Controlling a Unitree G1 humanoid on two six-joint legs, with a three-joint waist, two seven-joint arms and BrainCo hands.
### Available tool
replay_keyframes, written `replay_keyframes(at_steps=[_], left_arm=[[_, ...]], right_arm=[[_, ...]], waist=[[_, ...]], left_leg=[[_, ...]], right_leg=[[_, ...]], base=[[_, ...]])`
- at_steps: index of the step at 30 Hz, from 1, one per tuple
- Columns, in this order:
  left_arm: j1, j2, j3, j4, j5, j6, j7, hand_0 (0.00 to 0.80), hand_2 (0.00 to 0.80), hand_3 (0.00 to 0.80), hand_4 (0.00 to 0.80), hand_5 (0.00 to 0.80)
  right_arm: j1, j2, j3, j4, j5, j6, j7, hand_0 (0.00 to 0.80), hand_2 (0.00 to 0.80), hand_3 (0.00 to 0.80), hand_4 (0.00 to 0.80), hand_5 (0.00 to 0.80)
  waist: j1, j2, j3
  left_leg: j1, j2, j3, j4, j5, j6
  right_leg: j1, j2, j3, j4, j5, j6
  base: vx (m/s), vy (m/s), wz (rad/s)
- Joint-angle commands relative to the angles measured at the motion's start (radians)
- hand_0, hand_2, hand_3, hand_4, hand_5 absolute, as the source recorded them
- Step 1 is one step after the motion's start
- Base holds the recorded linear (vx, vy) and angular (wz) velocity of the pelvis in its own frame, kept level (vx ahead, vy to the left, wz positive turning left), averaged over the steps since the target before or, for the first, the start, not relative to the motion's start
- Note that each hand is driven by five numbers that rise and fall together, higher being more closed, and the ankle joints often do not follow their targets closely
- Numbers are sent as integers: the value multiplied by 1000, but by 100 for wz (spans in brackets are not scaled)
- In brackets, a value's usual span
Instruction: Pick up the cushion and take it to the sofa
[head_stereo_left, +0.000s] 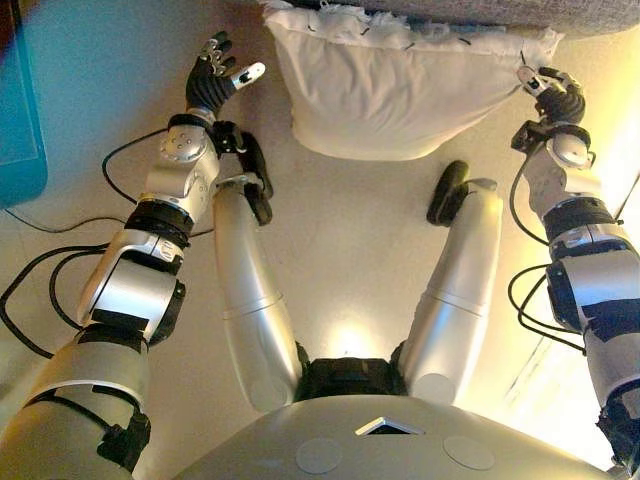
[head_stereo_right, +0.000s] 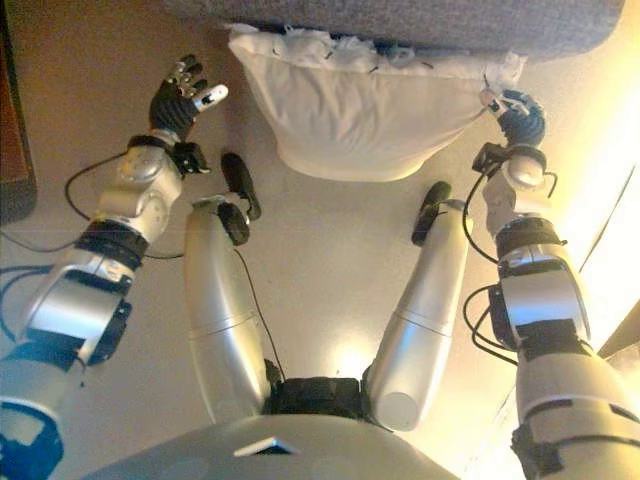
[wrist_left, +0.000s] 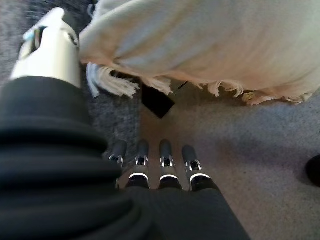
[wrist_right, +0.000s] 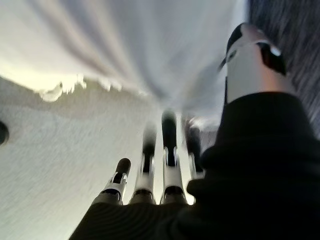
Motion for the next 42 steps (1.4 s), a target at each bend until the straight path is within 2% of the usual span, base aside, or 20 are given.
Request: replay_keyframes(at_steps=[1, 7, 10, 14, 17, 23, 30, 36, 42], left_arm=[[-44, 36, -4, 36, 7, -16, -30, 0, 0, 0, 0, 0], [-75, 54, -25, 37, -47, -6, -53, 0, 0, 0, 0, 0], [-91, 55, -38, 32, -54, 8, -68, 0, 0, 0, 0, 0], [-105, 67, -46, 19, -96, 38, -108, 0, 0, 0, 0, 0], [-107, 68, -45, 6, -106, 61, -149, 0, 0, 0, 0, 0], [-121, 57, -69, 14, -87, 122, -176, 0, 0, 0, 0, 0], [-144, 25, -93, 56, -76, 126, -161, 0, 0, 0, 0, 0], [-185, 4, -115, 95, -64, 171, -193, 0, 0, 0, 0, 0], [-203, -23, -140, 114, -73, 193, -233, 0, 0, 0, 0, 0]], right_arm=[[58, -61, -71, 38, 60, -72, -22, 0, 0, 0, 0, 0], [84, -100, -105, 80, 72, -72, 34, 0, 0, 0, 0, 0], [86, -103, -87, 91, 51, -54, 153, 0, 0, 0, 0, 0], [67, -88, -11, 33, 89, -42, 323, 0, 0, 0, 0, 0], [58, -69, 38, -32, 80, -34, 385, 0, 0, 0, 0, 0], [-18, -53, 116, -44, 33, 4, 389, 0, 0, 0, 0, 0], [-124, -36, 167, 20, 0, 57, 354, 0, 0, 0, 0, 0], [-176, -8, 197, 51, -59, 90, 306, 0, 0, 0, 0, 0], [-188, 11, 232, 47, -106, 101, 344, 0, 0, 0, 0, 0]], waist=[[-11, 5, -13], [-20, -3, -13], [-21, -3, -13], [-15, -12, -13], [-11, -18, -13], [-2, -8, -13], [11, 2, -13], [24, -7, -13], [24, -17, -13]], left_leg=[[28, 47, 28, 131, -188, 47], [12, 54, 27, 151, -204, 50], [2, 55, 25, 161, -208, 53], [-12, 52, 19, 175, -215, 54], [-21, 51, 15, 178, -215, 52], [-45, 49, 9, 209, -221, 46], [-83, 45, 1, 261, -239, 43], [-119, 41, -14, 323, -277, 51], [-140, 39, -23, 356, -295, 54]], right_leg=[[-52, 12, -3, -120, 178, -68], [-65, 10, -9, -117, 172, -71], [-76, 6, -5, -114, 173, -74], [-87, 0, -7, -108, 168, -78], [-94, -4, -9, -103, 164, -80], [-116, -15, 4, -75, 153, -80], [-150, -19, 14, -19, 119, -89], [-179, -24, 18, 43, 79, -101], [-198, -25, 22, 69, 70, -104]], base=[[0, 0, 0], [3, -5, -1], [-7, -23, -1], [-29, -47, 1], [-22, -43, 2], [-8, -19, 1], [-25, -11, 7], [-28, -36, 4], [-4, -9, 2]])
